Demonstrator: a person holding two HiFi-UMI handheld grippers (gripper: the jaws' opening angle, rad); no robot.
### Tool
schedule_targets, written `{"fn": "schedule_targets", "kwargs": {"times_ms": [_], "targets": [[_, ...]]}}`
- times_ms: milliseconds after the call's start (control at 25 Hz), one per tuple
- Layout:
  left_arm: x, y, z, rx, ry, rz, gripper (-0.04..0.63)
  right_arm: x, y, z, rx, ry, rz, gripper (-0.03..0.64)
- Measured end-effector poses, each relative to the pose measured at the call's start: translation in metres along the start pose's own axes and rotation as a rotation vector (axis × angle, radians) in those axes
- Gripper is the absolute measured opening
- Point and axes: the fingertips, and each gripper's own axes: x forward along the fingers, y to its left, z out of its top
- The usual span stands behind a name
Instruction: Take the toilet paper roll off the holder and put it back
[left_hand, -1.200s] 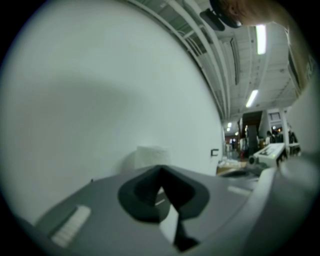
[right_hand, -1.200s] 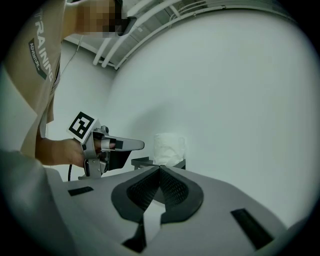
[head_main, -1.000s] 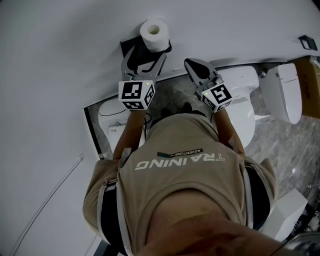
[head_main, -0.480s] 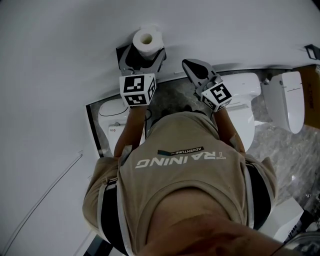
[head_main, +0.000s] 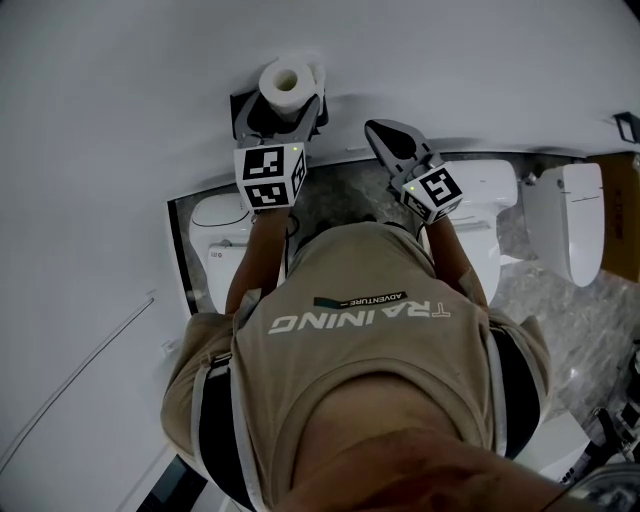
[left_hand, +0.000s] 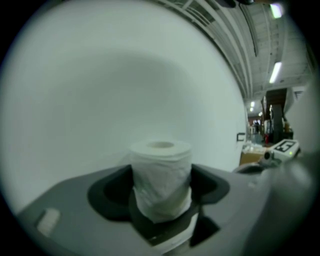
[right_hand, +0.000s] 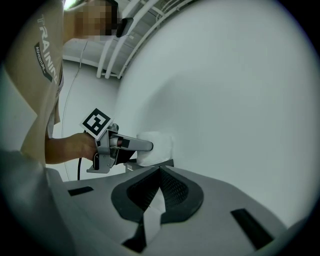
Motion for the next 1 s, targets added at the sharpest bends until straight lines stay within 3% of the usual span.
{"fn": "schedule_targets", "kwargs": {"times_ms": [600,1000], "targets": [[-0.038,0.008,0.01,-0.086,-0.156,0.005,0.351,-0.016,0.019,0.002,-0.013,0.0,0.018,0.014],[-0.09,0.001,0.004,-0.126,-0.195,0.047,0.351,-0.023,0.045,0.0,0.003,-0.007,0.101,0.014]]}}
